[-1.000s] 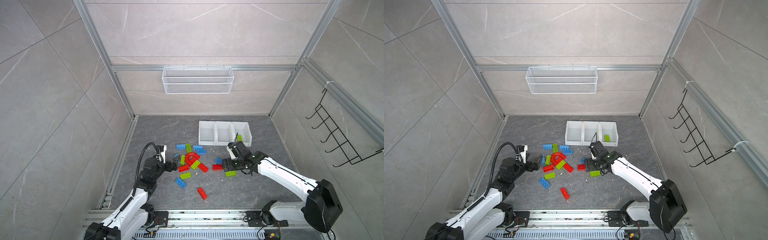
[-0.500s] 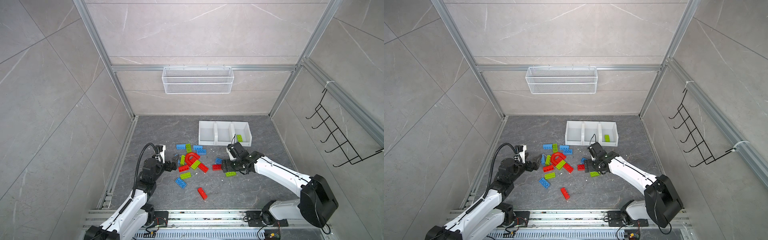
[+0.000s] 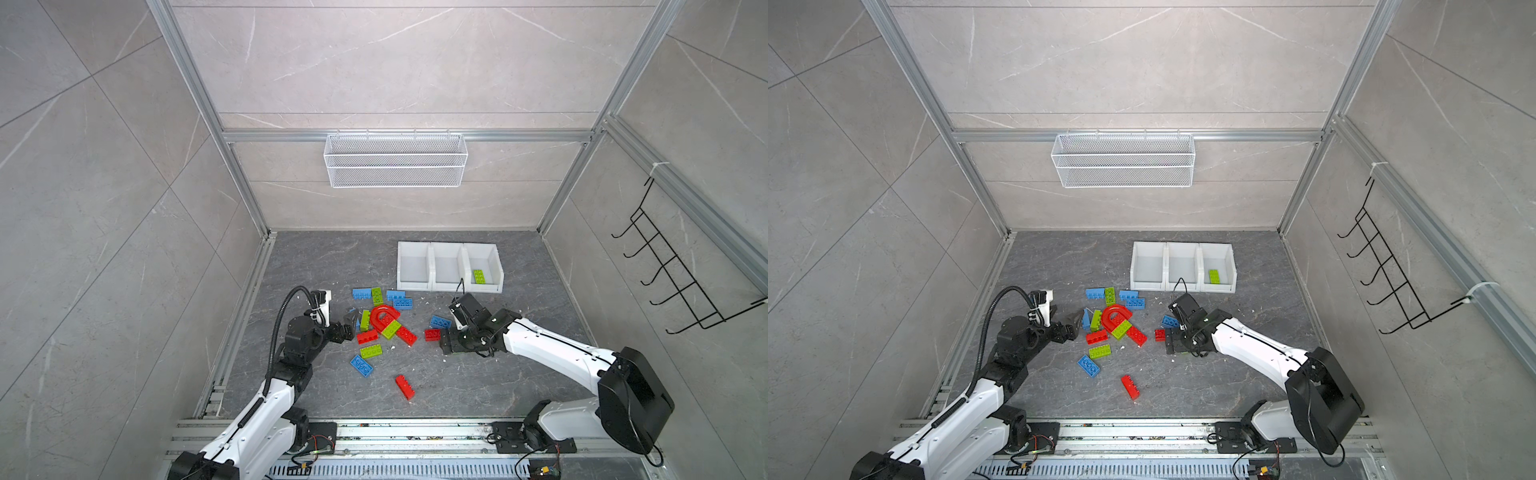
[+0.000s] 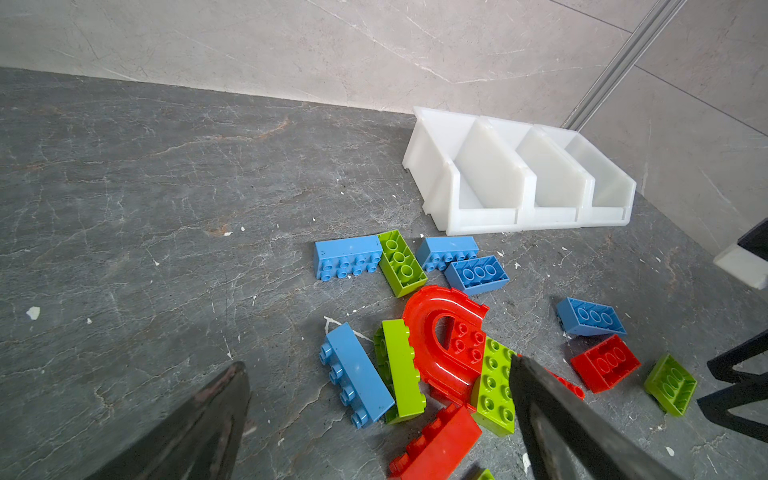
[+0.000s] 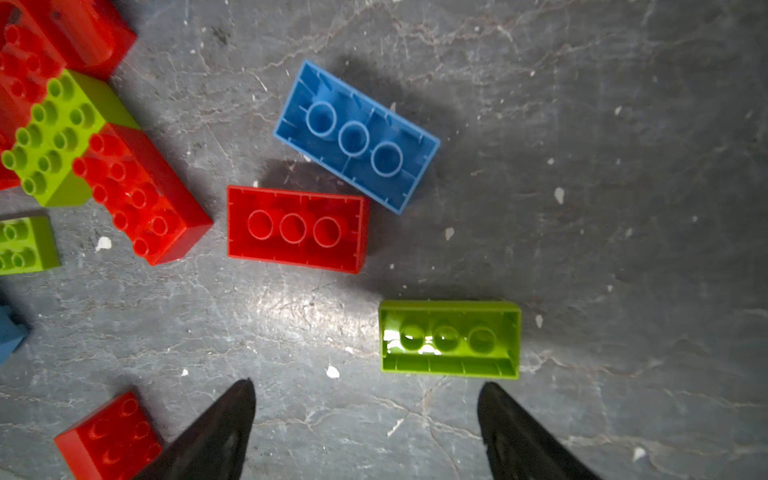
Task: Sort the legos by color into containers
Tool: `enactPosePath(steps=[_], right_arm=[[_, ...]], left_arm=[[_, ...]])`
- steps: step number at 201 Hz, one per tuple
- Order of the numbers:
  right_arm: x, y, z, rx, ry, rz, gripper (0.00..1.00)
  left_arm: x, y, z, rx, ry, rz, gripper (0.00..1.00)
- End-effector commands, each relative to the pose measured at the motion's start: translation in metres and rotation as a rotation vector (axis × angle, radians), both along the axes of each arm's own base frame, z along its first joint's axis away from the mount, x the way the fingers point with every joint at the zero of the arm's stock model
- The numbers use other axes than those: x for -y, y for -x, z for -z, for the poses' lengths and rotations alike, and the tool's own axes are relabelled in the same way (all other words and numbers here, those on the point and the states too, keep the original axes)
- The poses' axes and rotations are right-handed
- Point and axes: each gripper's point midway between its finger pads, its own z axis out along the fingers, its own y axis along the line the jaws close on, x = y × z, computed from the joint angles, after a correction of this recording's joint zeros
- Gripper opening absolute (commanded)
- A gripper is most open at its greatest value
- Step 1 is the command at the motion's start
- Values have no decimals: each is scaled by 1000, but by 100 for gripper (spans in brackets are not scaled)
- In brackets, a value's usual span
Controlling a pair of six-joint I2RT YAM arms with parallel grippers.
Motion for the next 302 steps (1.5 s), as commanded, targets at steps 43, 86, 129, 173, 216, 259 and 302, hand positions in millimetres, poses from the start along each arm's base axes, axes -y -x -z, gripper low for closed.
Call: enactPosePath(steps=[43, 86, 129, 173, 216, 259, 302], right_arm=[[0, 20, 8, -63, 28, -15, 86], [11, 26, 26, -99, 122, 19, 88], [24, 18, 20, -41, 175, 60, 93], [25, 9, 35, -86, 238, 22, 96], [26, 6, 42, -121, 188, 23, 88], [27, 6, 46, -138, 184, 9, 80], [31, 5, 45, -133, 210, 3, 74]], left_arm=[[0, -1, -14, 57, 5, 2, 100], [0, -2, -13, 54, 3, -2, 100], [0, -3, -12, 50, 1, 1, 100], [1, -3, -12, 51, 2, 3, 100], [1, -3, -10, 45, -1, 2, 100], [1, -4, -11, 45, 1, 3, 100], [1, -4, -11, 47, 0, 3, 100]])
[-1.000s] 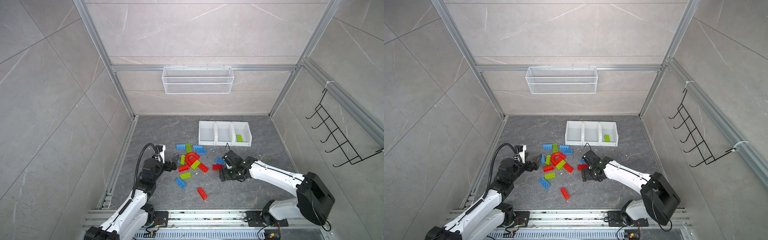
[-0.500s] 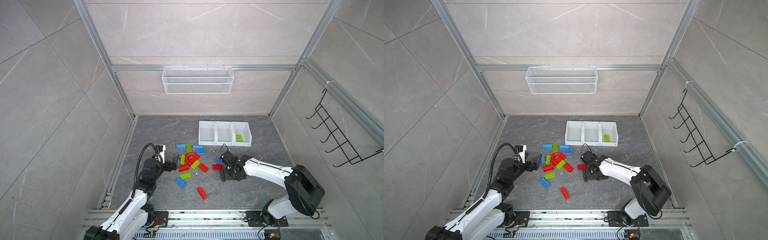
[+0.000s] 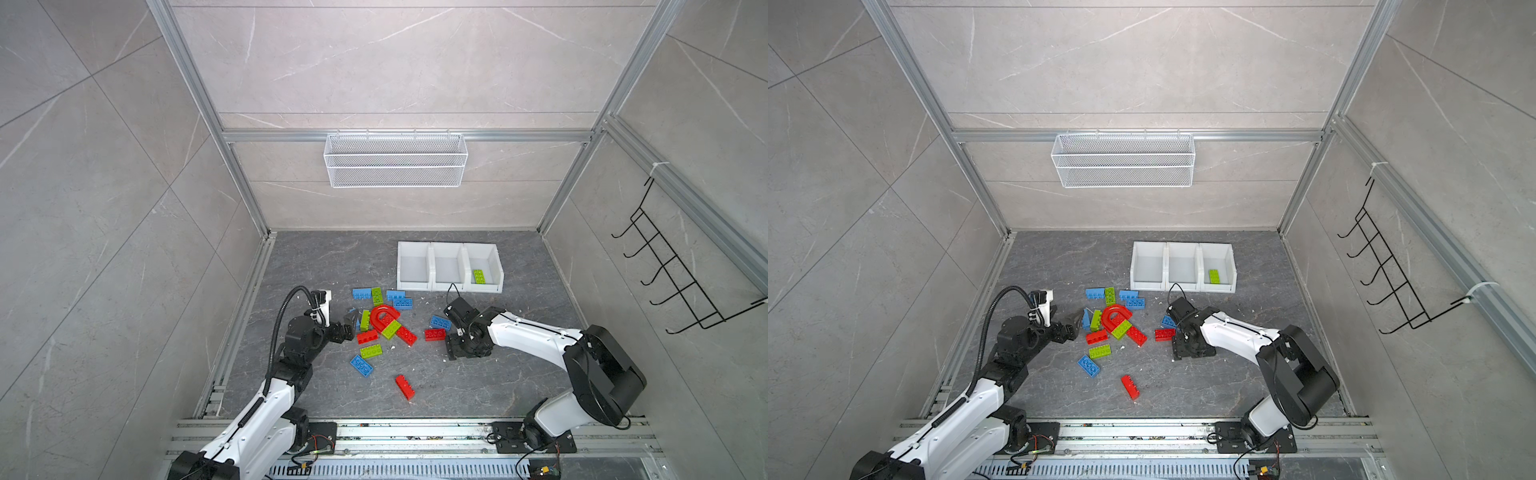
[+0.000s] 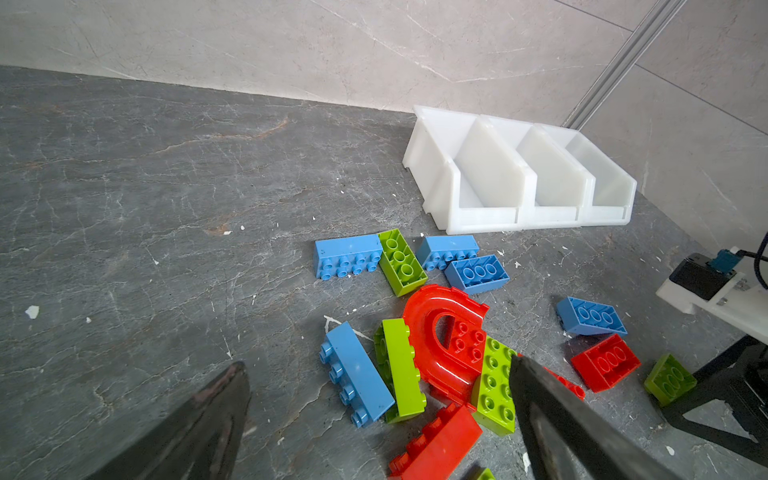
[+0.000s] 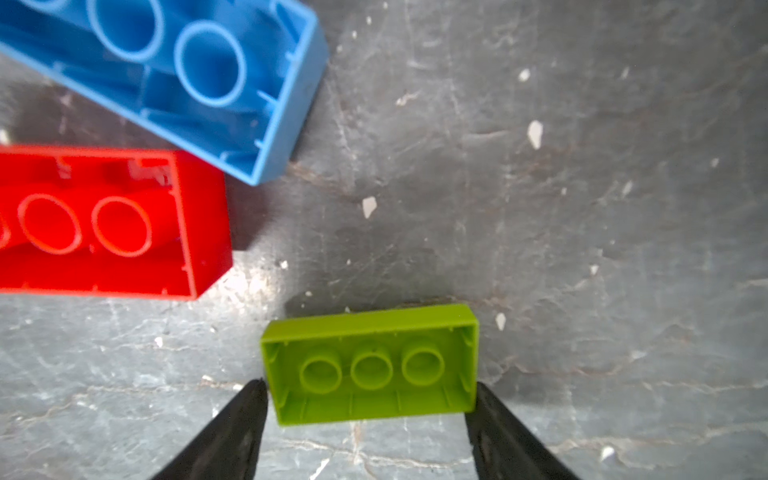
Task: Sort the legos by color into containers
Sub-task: 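Lower the right gripper and grasp the lime-green brick, then carry the lime-green brick with the right gripper into the green compartment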
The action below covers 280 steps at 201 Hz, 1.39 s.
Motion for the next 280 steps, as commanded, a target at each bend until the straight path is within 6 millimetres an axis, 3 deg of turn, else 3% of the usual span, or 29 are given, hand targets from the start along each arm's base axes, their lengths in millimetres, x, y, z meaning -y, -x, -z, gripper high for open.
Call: enactPosePath(steps=[1, 71, 124, 168, 196, 240, 280], right_arm=[[3, 1, 1, -12, 27, -18, 74], [-1, -8, -11, 33, 9, -28, 58], [4, -33, -51, 120, -69, -8, 54], [28, -98, -101, 232, -164, 55, 52], [46, -147, -117, 282, -186, 100, 51], [75, -207, -114, 295, -202, 169, 50], [94, -237, -99, 290, -210, 217, 50]], left_arm=[[1, -4, -12, 50, 1, 3, 100], [1, -3, -13, 52, 1, 1, 100], [0, -3, -13, 55, 2, 0, 100], [0, -2, -13, 54, 2, 0, 100], [-1, -2, -13, 54, -2, -3, 100], [-2, -1, -12, 55, -5, -7, 100], [-2, -1, -12, 55, -6, -9, 100]])
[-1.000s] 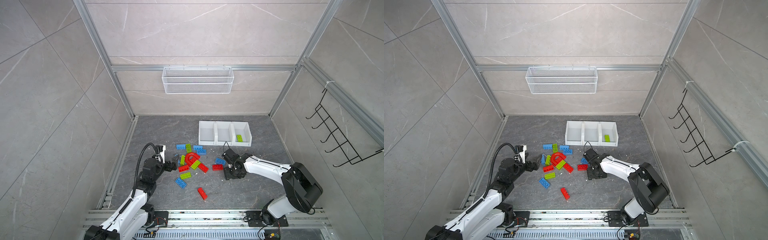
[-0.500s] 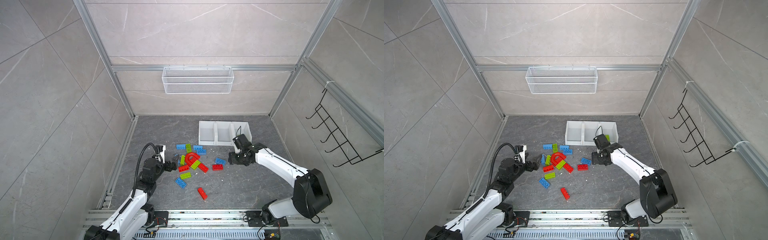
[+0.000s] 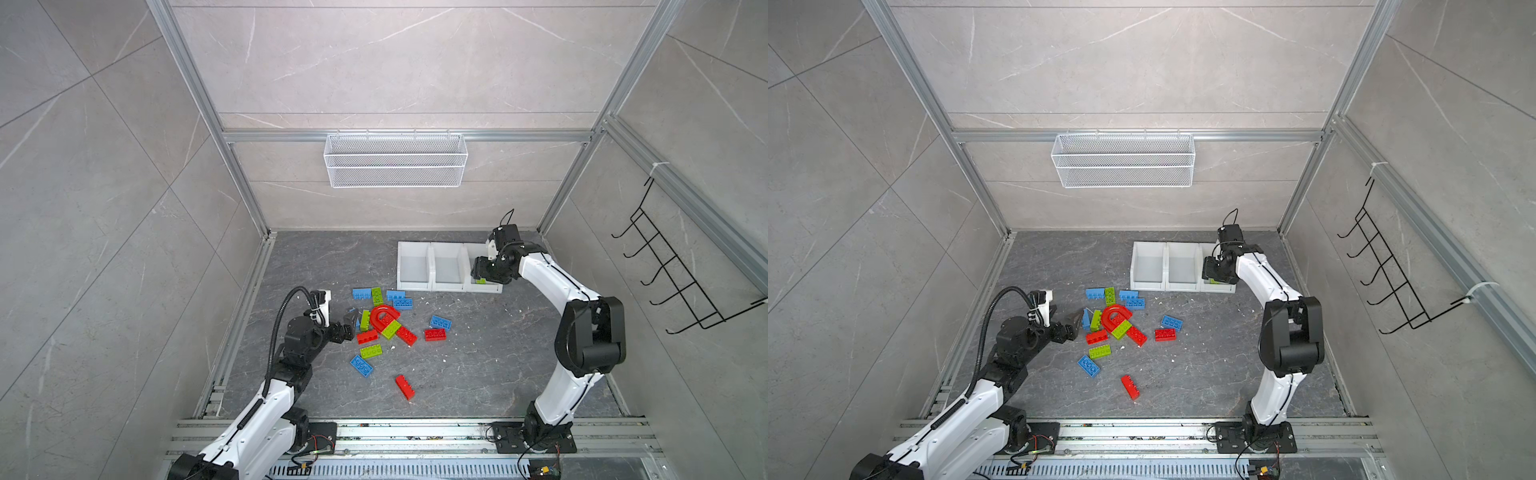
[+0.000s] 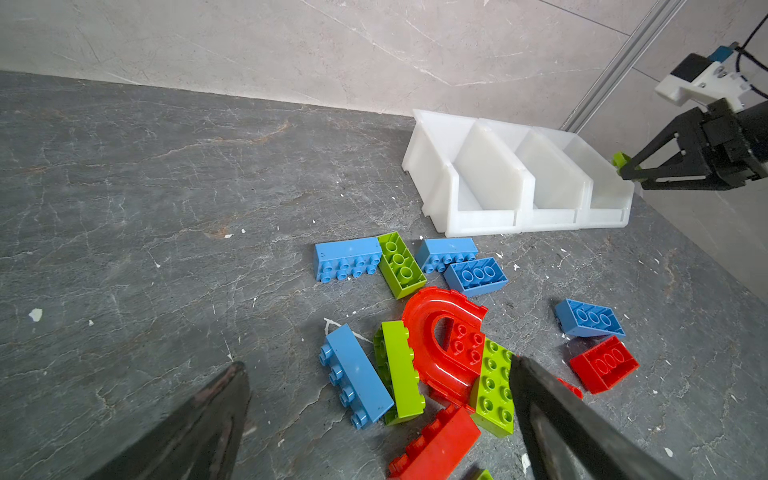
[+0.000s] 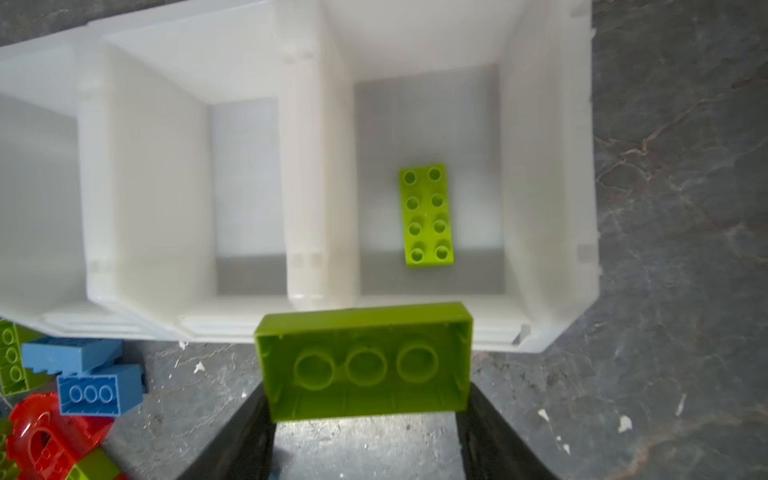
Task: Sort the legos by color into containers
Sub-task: 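Carry the lime-green brick with the right gripper into the green compartment, then release the brick and move the right gripper back over the pile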
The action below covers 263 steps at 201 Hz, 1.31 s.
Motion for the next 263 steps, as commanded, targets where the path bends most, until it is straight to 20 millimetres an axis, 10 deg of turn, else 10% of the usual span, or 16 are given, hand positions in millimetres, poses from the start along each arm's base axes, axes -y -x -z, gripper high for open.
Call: enactPosePath(steps=[1, 51, 98, 136, 184, 263], right_arm=[[4, -16, 0, 10, -18, -12, 50], [23, -35, 11, 7, -30, 32, 54], [23, -40, 4, 3, -28, 25, 87], [22, -32, -18, 43, -29, 18, 90], [-15, 28, -54, 149, -141, -43, 87], [-85, 136, -27, 96, -108, -192, 88]], left_arm=[[-2, -2, -10, 48, -7, -8, 100], [-4, -1, -10, 51, -14, -17, 100], [-5, 0, -11, 55, -17, -25, 100], [-7, 0, -10, 52, -26, -31, 100], [-15, 1, -9, 58, -35, -71, 100], [-22, 5, -14, 64, -46, -103, 100]])
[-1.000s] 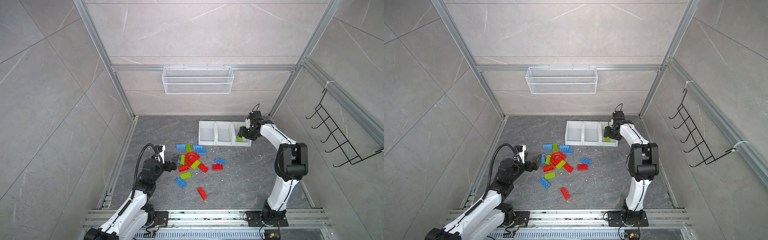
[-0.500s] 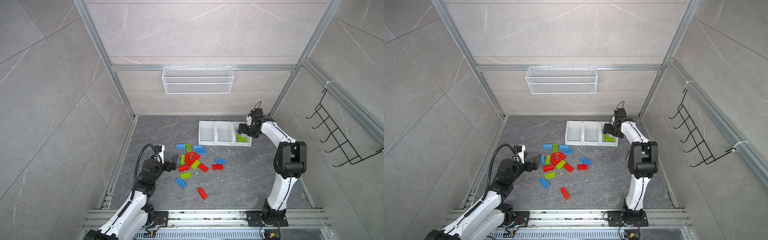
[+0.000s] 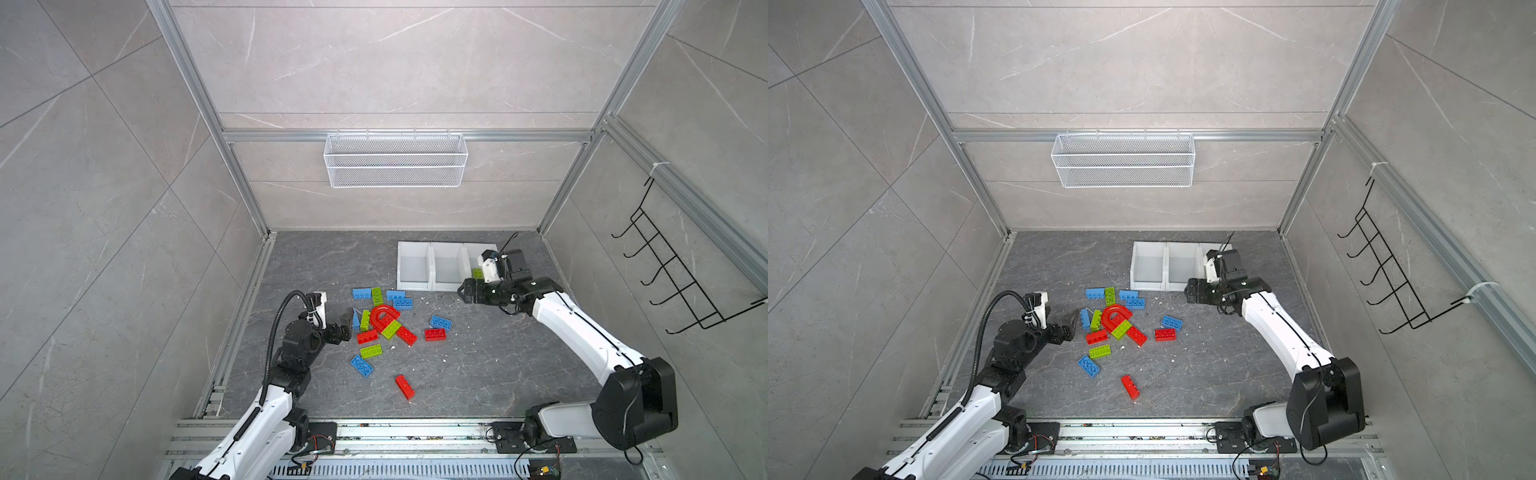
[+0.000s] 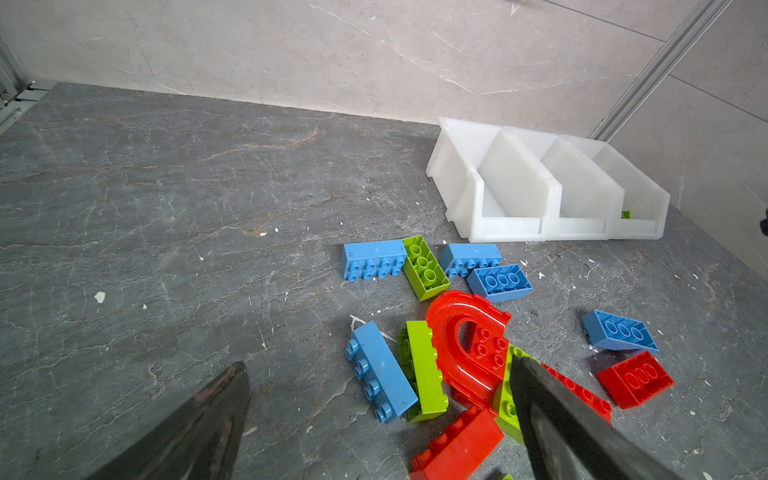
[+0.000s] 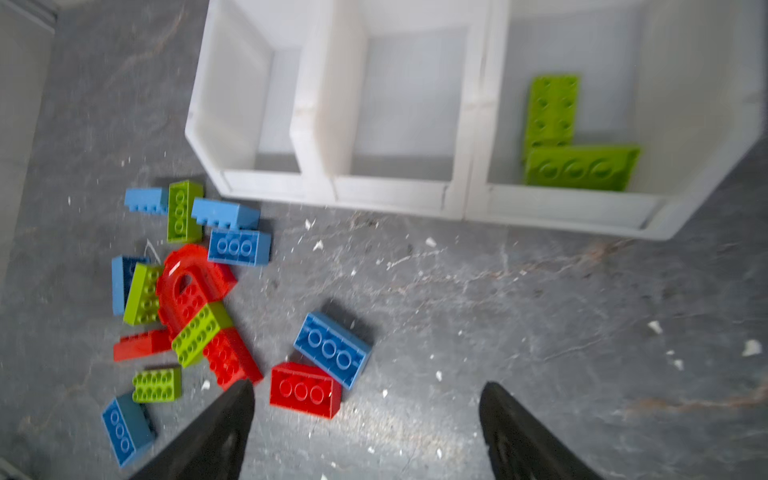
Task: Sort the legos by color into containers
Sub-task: 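Release the brick and move the right gripper back over the pile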
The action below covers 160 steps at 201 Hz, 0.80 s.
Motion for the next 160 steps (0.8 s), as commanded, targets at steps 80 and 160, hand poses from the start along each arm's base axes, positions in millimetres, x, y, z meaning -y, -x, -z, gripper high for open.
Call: enactPosePath(steps=[80, 160], right_arm=[[-15, 33, 58, -81, 110, -10, 90], [-30, 25, 77, -119, 158, -27, 91]], left_arm=[[-9, 8, -14, 46, -40, -25, 100], [-7, 7, -15, 58, -28, -17, 100]])
